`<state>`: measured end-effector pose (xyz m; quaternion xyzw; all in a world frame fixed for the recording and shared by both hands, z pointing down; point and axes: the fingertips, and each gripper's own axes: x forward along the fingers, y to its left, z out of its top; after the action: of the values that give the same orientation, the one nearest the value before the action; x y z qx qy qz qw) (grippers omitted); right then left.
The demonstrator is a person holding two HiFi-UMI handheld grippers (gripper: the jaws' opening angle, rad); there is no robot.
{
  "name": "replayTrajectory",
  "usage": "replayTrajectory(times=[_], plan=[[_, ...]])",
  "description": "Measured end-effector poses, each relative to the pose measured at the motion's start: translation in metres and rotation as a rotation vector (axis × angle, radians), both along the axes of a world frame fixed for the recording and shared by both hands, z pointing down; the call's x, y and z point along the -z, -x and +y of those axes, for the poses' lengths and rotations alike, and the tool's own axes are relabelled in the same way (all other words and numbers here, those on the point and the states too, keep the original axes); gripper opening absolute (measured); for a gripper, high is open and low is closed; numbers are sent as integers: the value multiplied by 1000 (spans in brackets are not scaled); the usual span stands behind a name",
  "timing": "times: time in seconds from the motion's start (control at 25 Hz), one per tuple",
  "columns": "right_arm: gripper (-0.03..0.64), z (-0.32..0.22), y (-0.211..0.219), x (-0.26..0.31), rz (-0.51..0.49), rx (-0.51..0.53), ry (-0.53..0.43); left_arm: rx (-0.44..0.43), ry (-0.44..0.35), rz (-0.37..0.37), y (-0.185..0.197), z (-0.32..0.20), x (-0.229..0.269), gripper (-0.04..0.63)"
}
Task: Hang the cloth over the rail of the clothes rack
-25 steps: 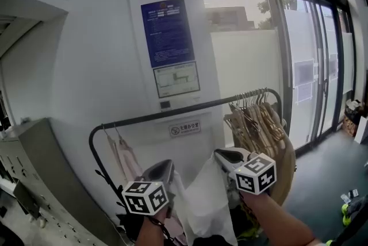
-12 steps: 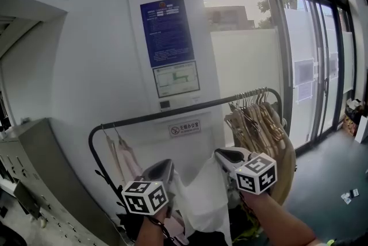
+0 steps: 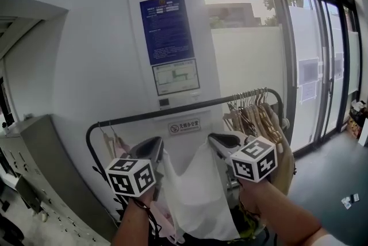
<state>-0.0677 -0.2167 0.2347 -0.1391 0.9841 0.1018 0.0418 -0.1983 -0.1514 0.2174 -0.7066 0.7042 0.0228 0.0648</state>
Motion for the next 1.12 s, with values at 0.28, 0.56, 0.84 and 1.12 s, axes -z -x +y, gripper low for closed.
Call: replayTrajectory(times=[0.28, 0.56, 0.84, 1.12], plan=[[12, -32, -5, 94, -28, 43, -84, 52, -55, -94, 6, -13, 101, 5], [12, -103, 12, 221, -51, -37, -193, 96, -95, -98, 64, -39, 221, 5], [12, -228, 48, 311, -63, -229, -195, 186, -106, -74, 197, -92, 298, 5], [12, -352, 112, 319, 11, -420, -162, 241, -59, -45, 326, -173, 312, 5]])
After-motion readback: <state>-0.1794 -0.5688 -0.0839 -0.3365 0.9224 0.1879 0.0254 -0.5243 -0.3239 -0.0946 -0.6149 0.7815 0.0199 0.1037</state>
